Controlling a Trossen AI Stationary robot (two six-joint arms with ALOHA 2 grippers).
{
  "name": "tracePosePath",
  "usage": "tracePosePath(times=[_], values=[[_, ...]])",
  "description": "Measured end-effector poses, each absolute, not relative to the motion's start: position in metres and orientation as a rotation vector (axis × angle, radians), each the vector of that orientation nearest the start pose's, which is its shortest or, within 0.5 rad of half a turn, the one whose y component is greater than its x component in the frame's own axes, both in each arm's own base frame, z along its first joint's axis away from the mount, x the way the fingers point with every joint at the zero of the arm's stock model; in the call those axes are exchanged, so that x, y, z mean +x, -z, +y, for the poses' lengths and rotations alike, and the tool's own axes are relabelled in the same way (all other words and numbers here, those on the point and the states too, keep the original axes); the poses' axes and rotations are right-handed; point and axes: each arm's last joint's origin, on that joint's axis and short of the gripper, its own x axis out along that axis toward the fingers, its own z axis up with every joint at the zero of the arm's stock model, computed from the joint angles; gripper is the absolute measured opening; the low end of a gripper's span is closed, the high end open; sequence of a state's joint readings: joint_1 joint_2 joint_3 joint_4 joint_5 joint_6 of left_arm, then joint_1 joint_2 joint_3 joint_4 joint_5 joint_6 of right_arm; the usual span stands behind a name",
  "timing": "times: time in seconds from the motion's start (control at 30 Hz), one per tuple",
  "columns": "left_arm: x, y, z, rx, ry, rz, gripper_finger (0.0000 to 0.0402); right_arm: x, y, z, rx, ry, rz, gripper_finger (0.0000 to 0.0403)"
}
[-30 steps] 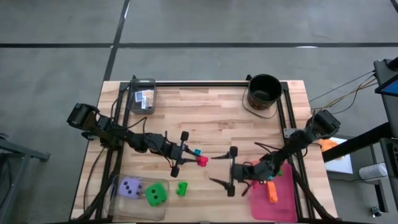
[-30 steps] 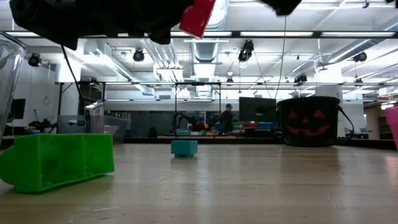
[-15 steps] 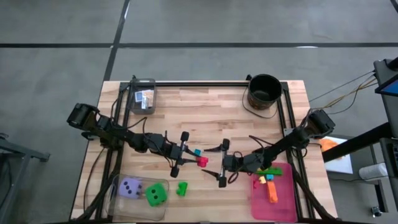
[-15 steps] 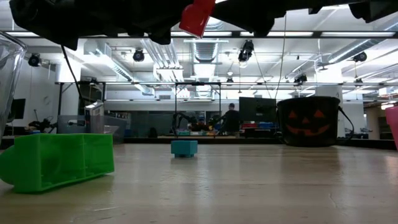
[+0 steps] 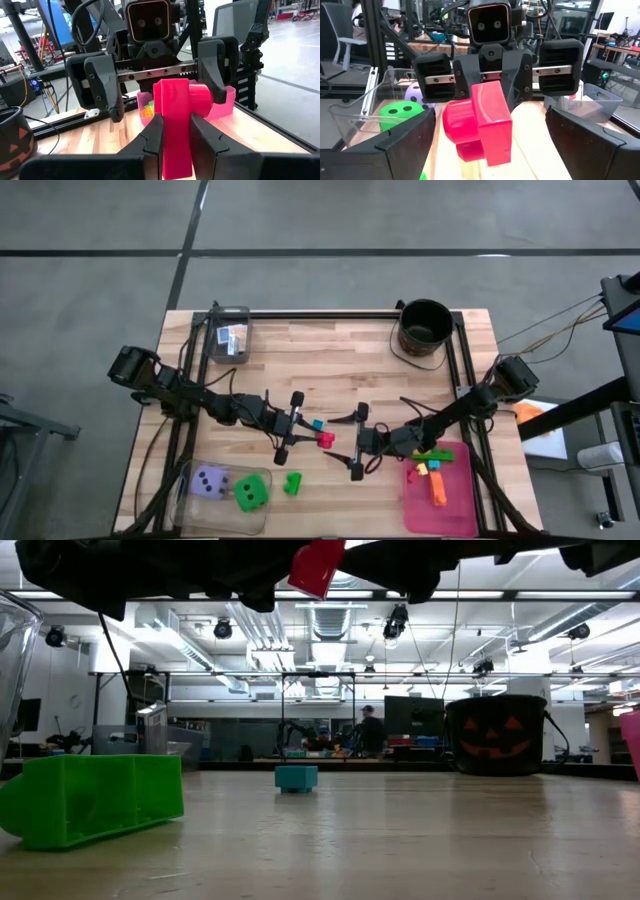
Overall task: Pick & Place Toys
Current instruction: Put the red game piece into the pink bin
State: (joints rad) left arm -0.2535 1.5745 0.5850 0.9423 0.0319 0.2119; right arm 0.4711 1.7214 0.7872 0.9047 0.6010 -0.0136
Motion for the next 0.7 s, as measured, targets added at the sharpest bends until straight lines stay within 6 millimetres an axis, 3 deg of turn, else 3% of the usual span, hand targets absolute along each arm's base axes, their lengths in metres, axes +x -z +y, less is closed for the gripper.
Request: tracePosePath(times=[0.23,0.6,0.7], values=[[0.2924,-0.1912,-0.0767,0.215,0.289,0.016,0.0059,0.3156,-0.2006,0.1405,-0.02,0.135,0.026,0.0353],[0.2925,-0.1911,-0.0766,0.2,0.292,0.017,0.0059,0.3165,-0.2006,0.1407,-0.027,0.073,0.027,0.0171],[0.2924,-0.1909,-0.0767,0.198,0.295,0.019,0.0059,0.3169,-0.2006,0.1409,-0.031,0.052,0.028,0.0163]])
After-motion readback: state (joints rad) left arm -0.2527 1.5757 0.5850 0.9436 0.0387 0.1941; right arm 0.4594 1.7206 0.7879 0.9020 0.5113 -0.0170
